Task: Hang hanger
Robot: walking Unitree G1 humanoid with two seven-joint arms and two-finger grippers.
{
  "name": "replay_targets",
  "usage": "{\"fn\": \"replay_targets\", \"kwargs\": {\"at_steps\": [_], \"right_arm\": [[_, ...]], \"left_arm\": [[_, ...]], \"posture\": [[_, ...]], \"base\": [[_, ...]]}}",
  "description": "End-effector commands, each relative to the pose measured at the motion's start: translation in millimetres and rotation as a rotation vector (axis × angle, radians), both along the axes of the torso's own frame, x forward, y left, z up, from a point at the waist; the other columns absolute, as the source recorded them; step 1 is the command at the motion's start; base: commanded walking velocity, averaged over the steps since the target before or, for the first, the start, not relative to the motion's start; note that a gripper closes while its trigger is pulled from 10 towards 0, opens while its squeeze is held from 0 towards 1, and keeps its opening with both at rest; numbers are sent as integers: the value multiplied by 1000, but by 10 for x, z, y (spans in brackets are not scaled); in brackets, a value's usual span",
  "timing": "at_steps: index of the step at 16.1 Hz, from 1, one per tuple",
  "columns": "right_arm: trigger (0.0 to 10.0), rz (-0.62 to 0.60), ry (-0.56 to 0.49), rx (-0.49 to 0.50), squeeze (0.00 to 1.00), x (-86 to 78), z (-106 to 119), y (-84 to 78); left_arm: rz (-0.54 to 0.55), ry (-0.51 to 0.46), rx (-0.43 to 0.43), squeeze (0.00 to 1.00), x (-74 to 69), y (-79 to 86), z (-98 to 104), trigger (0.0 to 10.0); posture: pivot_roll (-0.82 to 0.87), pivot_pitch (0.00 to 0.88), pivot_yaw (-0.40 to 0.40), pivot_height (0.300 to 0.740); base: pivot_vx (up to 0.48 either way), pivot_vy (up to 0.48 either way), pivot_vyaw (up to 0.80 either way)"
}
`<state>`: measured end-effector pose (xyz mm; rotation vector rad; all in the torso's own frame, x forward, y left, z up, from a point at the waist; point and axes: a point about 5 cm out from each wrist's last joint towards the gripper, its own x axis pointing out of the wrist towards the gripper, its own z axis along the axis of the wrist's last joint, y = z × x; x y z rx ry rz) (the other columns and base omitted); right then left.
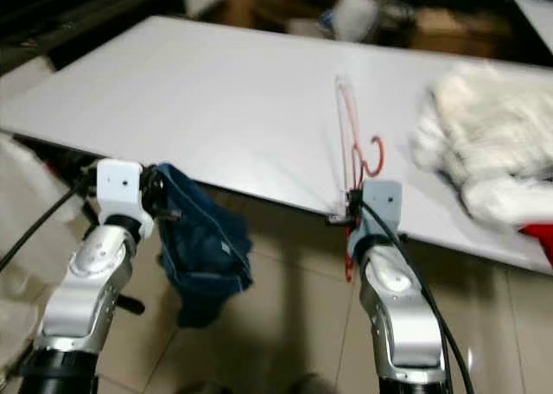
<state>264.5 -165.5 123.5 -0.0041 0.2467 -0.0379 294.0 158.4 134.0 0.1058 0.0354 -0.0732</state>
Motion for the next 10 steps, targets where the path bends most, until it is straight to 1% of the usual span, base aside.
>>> {"fn": "replay_targets", "kwargs": {"at_steps": [1,5,6,10], "right_arm": [[10000,-4,-5,2,0,5,34,-11],[10000,-9,2,9,0,-24,21,0],[10000,-10,1,15,0,-33,22,5],[10000,-5,-3,24,0,-48,25,12]], "left_arm": [[-5,-23,1,0,11,-17,61,10000],[-23,-19,3,0,24,-27,64,10000],[-26,-19,4,0,26,-27,65,10000],[-32,-20,7,0,35,-34,69,10000]], "posture": [[-120,68,70,740],[-122,70,81,740],[-124,73,89,740],[-126,76,94,740]], "base": [[0,0,-800],[0,257,-800],[0,345,-556],[0,354,0]]}}
